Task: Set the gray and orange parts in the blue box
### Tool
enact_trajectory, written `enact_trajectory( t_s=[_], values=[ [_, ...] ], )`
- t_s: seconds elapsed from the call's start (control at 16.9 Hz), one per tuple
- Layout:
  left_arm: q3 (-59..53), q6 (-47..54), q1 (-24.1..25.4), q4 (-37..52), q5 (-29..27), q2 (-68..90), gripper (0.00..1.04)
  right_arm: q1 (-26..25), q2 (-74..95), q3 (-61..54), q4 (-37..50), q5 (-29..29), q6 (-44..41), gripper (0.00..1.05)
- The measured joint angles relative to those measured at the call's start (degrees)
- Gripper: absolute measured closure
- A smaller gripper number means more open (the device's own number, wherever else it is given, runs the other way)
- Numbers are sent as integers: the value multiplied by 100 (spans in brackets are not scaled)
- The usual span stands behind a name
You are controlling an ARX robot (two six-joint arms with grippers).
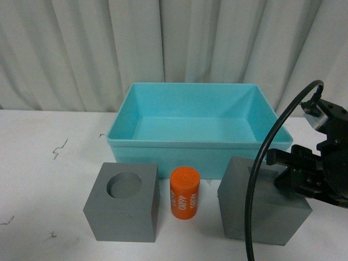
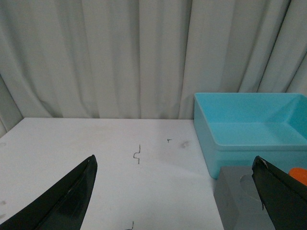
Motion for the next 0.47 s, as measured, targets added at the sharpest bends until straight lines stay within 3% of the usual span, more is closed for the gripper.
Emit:
enact_trajectory(
  t_s=[0.3, 0.47],
  values=[
    [0, 0, 0, 0, 0, 0, 7, 109, -1241, 31, -476, -13, -52, 86],
    [0, 0, 0, 0, 0, 0, 7, 46, -1200, 723, -774, -4, -170, 86]
  ],
)
